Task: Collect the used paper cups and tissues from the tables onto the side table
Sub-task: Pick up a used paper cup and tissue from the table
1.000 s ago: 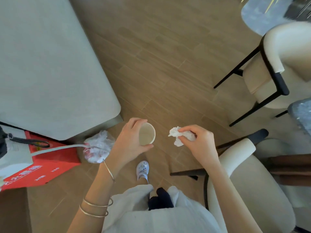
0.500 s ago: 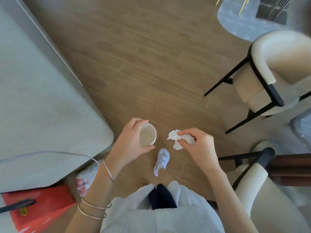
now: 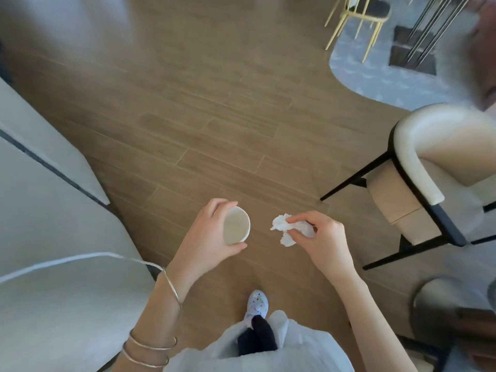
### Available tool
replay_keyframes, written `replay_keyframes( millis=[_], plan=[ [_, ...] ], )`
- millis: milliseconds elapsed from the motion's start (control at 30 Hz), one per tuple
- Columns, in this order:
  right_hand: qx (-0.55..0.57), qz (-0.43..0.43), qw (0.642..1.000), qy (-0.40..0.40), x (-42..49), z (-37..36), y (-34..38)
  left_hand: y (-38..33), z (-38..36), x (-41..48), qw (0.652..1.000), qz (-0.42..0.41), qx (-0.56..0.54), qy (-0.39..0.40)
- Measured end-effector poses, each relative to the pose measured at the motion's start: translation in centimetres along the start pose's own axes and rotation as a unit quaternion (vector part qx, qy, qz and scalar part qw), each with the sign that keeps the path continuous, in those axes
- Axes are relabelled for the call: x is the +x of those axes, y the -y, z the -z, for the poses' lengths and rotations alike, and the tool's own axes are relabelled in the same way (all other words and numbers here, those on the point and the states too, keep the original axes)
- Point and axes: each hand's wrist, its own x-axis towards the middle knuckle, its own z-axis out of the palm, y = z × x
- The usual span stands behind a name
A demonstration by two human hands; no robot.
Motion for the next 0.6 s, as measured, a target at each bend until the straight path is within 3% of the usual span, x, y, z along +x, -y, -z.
replay_keyframes(
  millis=[233,600],
  plan=[
    [-0.016,0.002,0.999,-0.037,9.3,1.8,-1.5,-0.7,-0.1,10.7,1.0,-0.022,-0.006,0.016],
    [-0.032,-0.093,0.991,-0.087,23.8,1.5,-4.3,0.7,-1.1,30.1,0.991,-0.078,-0.014,0.106]
  ],
)
